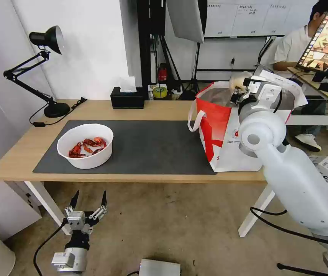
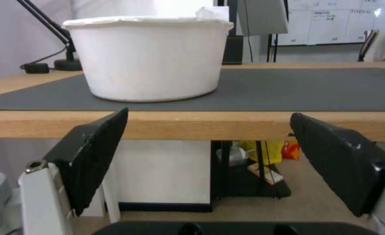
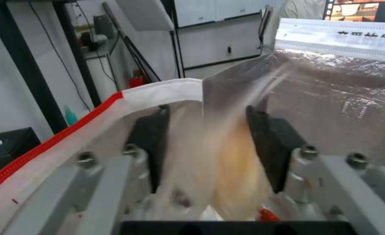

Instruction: Pick up the trash from the table and place it into the takeout bag.

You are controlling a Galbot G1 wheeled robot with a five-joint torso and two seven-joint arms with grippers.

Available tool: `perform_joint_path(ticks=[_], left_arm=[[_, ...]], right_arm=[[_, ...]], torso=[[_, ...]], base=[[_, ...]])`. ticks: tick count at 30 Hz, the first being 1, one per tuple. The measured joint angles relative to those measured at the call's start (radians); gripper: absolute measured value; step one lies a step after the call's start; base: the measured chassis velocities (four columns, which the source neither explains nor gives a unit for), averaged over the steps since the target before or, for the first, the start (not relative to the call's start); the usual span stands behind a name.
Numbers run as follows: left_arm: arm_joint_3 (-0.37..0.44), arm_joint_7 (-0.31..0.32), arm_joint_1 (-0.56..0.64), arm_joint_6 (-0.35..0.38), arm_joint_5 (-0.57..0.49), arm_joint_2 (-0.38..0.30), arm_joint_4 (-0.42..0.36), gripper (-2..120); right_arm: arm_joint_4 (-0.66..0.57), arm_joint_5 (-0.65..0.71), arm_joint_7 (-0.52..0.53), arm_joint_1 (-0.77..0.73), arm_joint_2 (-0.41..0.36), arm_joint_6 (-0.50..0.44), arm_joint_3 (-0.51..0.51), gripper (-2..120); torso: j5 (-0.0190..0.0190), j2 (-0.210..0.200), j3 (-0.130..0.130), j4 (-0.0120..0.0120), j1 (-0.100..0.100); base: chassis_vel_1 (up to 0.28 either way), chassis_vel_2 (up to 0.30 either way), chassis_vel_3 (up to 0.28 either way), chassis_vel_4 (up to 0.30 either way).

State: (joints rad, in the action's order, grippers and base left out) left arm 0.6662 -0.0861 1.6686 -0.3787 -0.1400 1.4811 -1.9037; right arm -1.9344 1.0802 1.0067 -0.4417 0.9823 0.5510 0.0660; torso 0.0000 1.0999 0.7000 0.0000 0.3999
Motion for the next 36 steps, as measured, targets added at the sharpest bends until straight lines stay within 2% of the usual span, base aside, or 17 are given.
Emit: perform_joint_path(ticks=[3,4,5,8,9,11,14,16,17,19,20,23,24,27,28,31,36], left_arm=[[0.0,0.0,0.0,0.0,0.0,0.0,0.0,100],[-0.001,0.0,0.0,-0.001,0.0,0.001,0.0,100],[-0.001,0.0,0.0,-0.001,0.0,0.001,0.0,100],[-0.002,0.0,0.0,-0.001,0.0,0.001,0.0,100],[-0.002,0.0,0.0,-0.001,0.0,0.001,0.0,100],[-0.002,0.0,0.0,-0.001,0.0,0.001,0.0,100],[-0.002,0.0,0.0,-0.001,0.001,0.002,0.0,100],[-0.002,0.0,-0.001,-0.001,0.001,0.003,-0.001,100],[-0.002,0.0,-0.001,-0.001,0.001,0.003,-0.001,100],[-0.001,0.0,-0.001,-0.001,0.001,0.004,-0.002,100],[-0.001,0.0,-0.001,-0.001,0.001,0.004,-0.002,100],[0.001,0.0,-0.001,-0.002,0.001,0.004,-0.003,100],[0.001,0.0,-0.001,-0.002,0.001,0.004,-0.003,100],[0.002,0.0,-0.001,-0.002,0.001,0.004,-0.003,100],[0.002,0.0,-0.001,-0.002,0.001,0.004,-0.003,100],[0.002,0.0,-0.002,-0.002,0.0,0.004,-0.002,100],[0.0,0.0,-0.003,-0.002,0.0,0.004,-0.001,100]], right_arm=[[-0.003,0.005,0.003,-0.003,-0.005,0.002,0.007,57],[-0.005,0.006,0.003,-0.005,-0.008,0.002,0.011,65],[-0.005,0.006,0.003,-0.005,-0.008,0.002,0.011,65],[-0.009,0.005,-0.012,-0.008,-0.014,-0.008,0.023,80],[-0.009,0.005,-0.012,-0.008,-0.014,-0.008,0.023,80],[-0.017,-0.006,-0.06,-0.008,-0.022,-0.047,0.024,90],[-0.033,-0.033,-0.149,-0.007,-0.036,-0.105,0.02,97],[-0.059,-0.055,-0.275,-0.011,-0.052,-0.174,0.012,99],[-0.059,-0.055,-0.275,-0.011,-0.052,-0.174,0.012,99],[-0.077,-0.075,-0.386,-0.018,-0.068,-0.233,0.003,100],[-0.077,-0.075,-0.386,-0.018,-0.068,-0.233,0.003,100],[-0.097,-0.115,-0.511,-0.046,-0.099,-0.306,-0.014,100],[-0.097,-0.115,-0.511,-0.046,-0.099,-0.306,-0.014,100],[-0.139,-0.13,-0.684,-0.107,-0.14,-0.393,-0.02,100],[-0.139,-0.13,-0.684,-0.107,-0.14,-0.393,-0.02,100],[-0.181,-0.136,-0.825,-0.188,-0.182,-0.459,-0.004,100],[-0.222,-0.183,-0.911,-0.314,-0.224,-0.489,0.043,99]], torso=[[0.0,0.0,0.0,0.0,0.0],[0.0,0.0,0.0,0.0,0.0],[0.0,0.0,0.0,0.0,0.0],[0.0001,0.0,0.0,-0.0001,0.0],[0.0001,0.0,0.0,-0.0001,0.0],[0.0001,0.0,0.0,0.0,0.0],[0.0,0.0,0.0,-0.0001,0.0],[0.0,0.0,0.0,0.0,0.0],[0.0,0.0,0.0,0.0,0.0],[-0.0001,0.0,0.0,0.0001,0.0],[-0.0001,0.0,0.0,0.0001,0.0],[-0.0001,0.0,0.0,0.0,0.0],[-0.0001,0.0,0.0,0.0,0.0],[0.0,0.0,0.0,0.0001,0.0],[0.0,0.0,0.0,0.0001,0.0],[0.0001,0.0,0.0,0.0001,0.0],[0.0003,0.0,0.0,-0.0001,0.0]], base=[[0.0,0.0,0.0,0.0],[0.0,0.0,0.0,0.0],[0.0,0.0,0.0,0.0],[0.0,0.0,0.0,0.0],[0.0,0.0,0.0,0.0],[0.0,0.0,0.0,0.0],[0.0,0.0,0.0,0.0],[0.0,0.0,0.0,0.0],[0.0,0.0,0.0,0.0],[0.0,0.0,0.0,0.0],[0.0,0.0,0.0,0.0],[0.0,0.0,0.0,0.0],[0.0,0.0,0.0,0.0],[0.0,0.0,0.0,0.0],[0.0,0.0,0.0,0.0],[0.0,0.0,0.0,0.0],[0.0,0.0,0.0,0.0]])
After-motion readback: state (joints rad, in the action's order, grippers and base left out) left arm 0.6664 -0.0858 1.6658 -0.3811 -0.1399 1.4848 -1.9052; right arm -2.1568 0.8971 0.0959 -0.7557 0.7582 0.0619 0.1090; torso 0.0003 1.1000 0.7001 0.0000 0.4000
